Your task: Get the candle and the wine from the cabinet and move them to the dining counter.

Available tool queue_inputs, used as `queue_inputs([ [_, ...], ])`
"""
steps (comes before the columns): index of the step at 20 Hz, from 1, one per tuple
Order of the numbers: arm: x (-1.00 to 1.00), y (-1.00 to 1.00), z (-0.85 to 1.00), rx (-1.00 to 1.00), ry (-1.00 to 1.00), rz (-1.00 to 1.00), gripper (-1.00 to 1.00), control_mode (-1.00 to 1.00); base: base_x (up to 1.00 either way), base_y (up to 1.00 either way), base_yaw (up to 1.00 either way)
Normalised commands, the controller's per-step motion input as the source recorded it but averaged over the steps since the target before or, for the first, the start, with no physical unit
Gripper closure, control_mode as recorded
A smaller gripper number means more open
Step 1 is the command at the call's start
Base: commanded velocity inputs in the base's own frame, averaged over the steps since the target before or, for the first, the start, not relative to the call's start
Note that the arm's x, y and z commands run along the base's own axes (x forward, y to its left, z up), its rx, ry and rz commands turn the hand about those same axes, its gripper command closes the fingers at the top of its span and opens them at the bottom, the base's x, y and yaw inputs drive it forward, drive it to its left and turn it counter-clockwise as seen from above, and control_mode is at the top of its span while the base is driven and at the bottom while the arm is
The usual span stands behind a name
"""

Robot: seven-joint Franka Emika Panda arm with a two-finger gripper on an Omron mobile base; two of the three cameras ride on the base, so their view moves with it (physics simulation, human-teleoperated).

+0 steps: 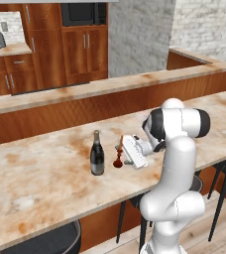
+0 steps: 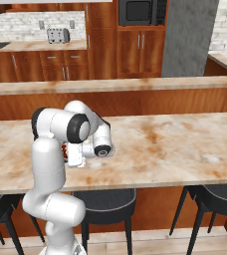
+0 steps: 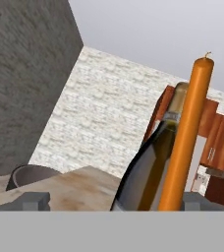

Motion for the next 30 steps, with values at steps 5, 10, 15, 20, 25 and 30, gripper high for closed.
queue_inputs([
  [5,-0.04,-0.11,0.0,0.03,0.0,0.0,-1.0,-1.0,0.0,0.0,0.0],
  [10,0.02,-0.1,0.0,0.0,0.05,0.0,-1.0,-1.0,0.0,0.0,0.0],
  [15,0.14,-0.03,0.0,0.0,0.1,-0.02,-1.0,-1.0,0.0,0.0,0.0],
  [20,0.22,0.02,0.0,0.0,0.13,-0.03,-1.0,-1.0,0.0,0.0,0.0],
  [25,0.17,0.2,0.0,-0.06,0.13,-0.02,-1.0,-1.0,0.0,0.0,0.0],
  [30,0.0,0.32,-0.03,-0.17,0.15,0.0,-1.0,-1.0,0.0,0.0,0.0],
])
